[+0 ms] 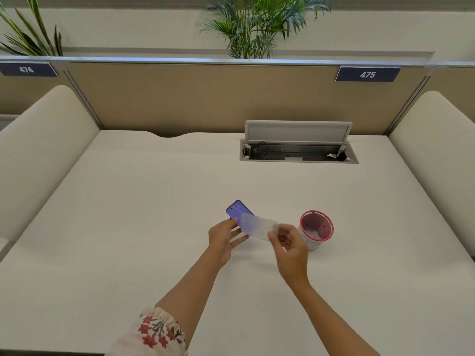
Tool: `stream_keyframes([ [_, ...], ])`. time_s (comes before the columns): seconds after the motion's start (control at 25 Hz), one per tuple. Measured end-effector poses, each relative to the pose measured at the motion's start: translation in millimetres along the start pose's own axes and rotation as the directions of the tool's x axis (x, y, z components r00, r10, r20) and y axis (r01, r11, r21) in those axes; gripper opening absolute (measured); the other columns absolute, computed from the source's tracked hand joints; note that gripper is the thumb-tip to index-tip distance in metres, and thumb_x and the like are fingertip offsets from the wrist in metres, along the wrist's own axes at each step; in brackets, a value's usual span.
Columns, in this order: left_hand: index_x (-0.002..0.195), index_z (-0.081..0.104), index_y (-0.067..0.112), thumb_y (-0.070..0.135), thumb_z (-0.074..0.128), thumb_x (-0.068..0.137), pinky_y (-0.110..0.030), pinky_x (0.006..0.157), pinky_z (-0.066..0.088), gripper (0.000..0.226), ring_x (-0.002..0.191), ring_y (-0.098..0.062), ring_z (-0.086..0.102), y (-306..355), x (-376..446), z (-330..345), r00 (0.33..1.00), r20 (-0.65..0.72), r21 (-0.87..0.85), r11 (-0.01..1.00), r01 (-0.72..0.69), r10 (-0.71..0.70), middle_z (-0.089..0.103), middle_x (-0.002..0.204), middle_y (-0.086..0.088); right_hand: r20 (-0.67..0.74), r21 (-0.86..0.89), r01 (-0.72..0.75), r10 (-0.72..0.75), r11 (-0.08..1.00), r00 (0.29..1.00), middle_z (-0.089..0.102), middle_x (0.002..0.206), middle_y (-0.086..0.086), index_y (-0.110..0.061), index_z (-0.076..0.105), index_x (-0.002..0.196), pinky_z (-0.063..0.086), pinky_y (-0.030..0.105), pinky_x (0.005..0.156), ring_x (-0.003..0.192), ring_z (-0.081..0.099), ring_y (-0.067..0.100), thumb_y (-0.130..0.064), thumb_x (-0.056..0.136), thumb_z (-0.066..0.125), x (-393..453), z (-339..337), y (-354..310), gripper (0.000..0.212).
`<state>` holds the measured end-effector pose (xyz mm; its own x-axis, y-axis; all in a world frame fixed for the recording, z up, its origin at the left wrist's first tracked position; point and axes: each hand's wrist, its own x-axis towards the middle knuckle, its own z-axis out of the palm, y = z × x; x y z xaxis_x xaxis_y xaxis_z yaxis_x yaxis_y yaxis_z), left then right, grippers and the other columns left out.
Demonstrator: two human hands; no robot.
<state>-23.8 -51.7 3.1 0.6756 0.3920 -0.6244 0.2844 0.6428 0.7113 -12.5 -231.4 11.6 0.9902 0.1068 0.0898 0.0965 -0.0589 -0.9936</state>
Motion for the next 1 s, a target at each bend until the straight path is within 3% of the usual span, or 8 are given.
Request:
stream_keyframes([
  [0.08,0.113,0.068,-0.005,0.008,0.065,0.092,-0.041,0.068,0.063,0.025,0.094,-0.033,0.074,0,-4,2,0.999,0.033,-0.012,1.000,0.000,0.000,0.074,0.110,-0.021,-0.078,0.317,-0.269,0.308,0.910,0.948,0.076,0.089,0.000,-0.024,0.059,0.113,0.056,0.020,0.075,0.080,0.070,0.012,-0.012,0.089,0.071,10,3,-3,0.028],
  [0.16,0.114,0.067,-0.005,0.010,0.066,0.092,-0.042,0.070,0.063,0.026,0.097,-0.033,0.074,-1,-7,6,0.998,0.060,-0.008,1.000,-0.007,0.007,0.075,0.109,-0.021,-0.018,0.531,-0.406,0.488,0.744,0.873,0.073,0.098,0.008,-0.014,0.051,0.128,0.056,0.021,0.075,0.082,0.069,0.015,-0.009,0.091,0.068,15,7,-6,0.042],
  [0.28,0.114,0.067,-0.006,0.009,0.066,0.092,-0.043,0.072,0.063,0.027,0.098,-0.034,0.074,-1,-9,11,0.996,0.090,-0.005,1.000,-0.014,0.014,0.075,0.109,-0.021,0.080,0.608,-0.517,0.602,0.602,0.795,0.069,0.105,0.012,-0.012,0.049,0.132,0.056,0.020,0.075,0.082,0.068,0.013,-0.007,0.092,0.066,19,11,-11,0.044],
  [0.56,0.098,0.066,0.007,0.009,0.048,0.088,-0.040,0.073,0.057,0.020,0.086,-0.031,0.065,0,-10,21,0.997,0.080,0.021,1.000,-0.004,0.002,0.068,0.094,-0.013,0.123,0.459,-0.609,0.632,0.647,0.765,0.071,0.096,0.011,-0.014,0.058,0.119,0.054,0.025,0.073,0.074,0.063,0.015,-0.016,0.086,0.074,17,22,-15,0.036],
  [0.72,0.095,0.060,0.015,0.011,0.039,0.089,-0.036,0.070,0.049,0.023,0.080,-0.026,0.058,-2,-9,25,1.000,-0.007,-0.065,0.998,0.019,-0.020,0.062,0.089,-0.010,0.105,0.309,-0.567,0.564,0.764,0.819,0.071,0.102,0.014,-0.011,0.059,0.117,0.055,0.026,0.071,0.073,0.065,0.017,-0.015,0.083,0.077,13,28,-14,0.038],
  [0.8,0.094,0.060,0.016,0.015,0.039,0.091,-0.034,0.066,0.048,0.021,0.079,-0.026,0.058,-3,-10,26,0.999,-0.015,-0.120,0.992,0.032,-0.034,0.062,0.089,-0.011,0.073,0.186,-0.512,0.507,0.839,0.859,0.071,0.106,0.011,-0.019,0.062,0.111,0.057,0.026,0.071,0.075,0.070,0.018,-0.019,0.082,0.079,8,31,-13,0.033],
  [0.88,0.096,0.060,0.015,0.025,0.041,0.093,-0.035,0.065,0.051,0.022,0.081,-0.026,0.059,-4,-11,24,0.998,0.009,-0.148,0.987,0.058,-0.058,0.063,0.091,-0.011,0.027,0.039,-0.426,0.425,0.904,0.905,0.070,0.103,0.001,-0.030,0.063,0.105,0.058,0.022,0.065,0.072,0.074,0.015,-0.026,0.081,0.079,4,32,-13,0.029],
  [1.0,0.105,0.064,0.014,0.048,0.039,0.096,-0.037,0.067,0.056,0.042,0.085,-0.028,0.064,-3,-12,22,0.994,0.052,-0.192,0.975,0.109,-0.100,0.068,0.094,-0.012,-0.011,-0.121,-0.318,0.319,0.940,0.948,0.068,0.101,-0.007,-0.036,0.062,0.102,0.059,0.024,0.065,0.073,0.074,0.014,-0.033,0.080,0.078,1,33,-14,0.027],
])
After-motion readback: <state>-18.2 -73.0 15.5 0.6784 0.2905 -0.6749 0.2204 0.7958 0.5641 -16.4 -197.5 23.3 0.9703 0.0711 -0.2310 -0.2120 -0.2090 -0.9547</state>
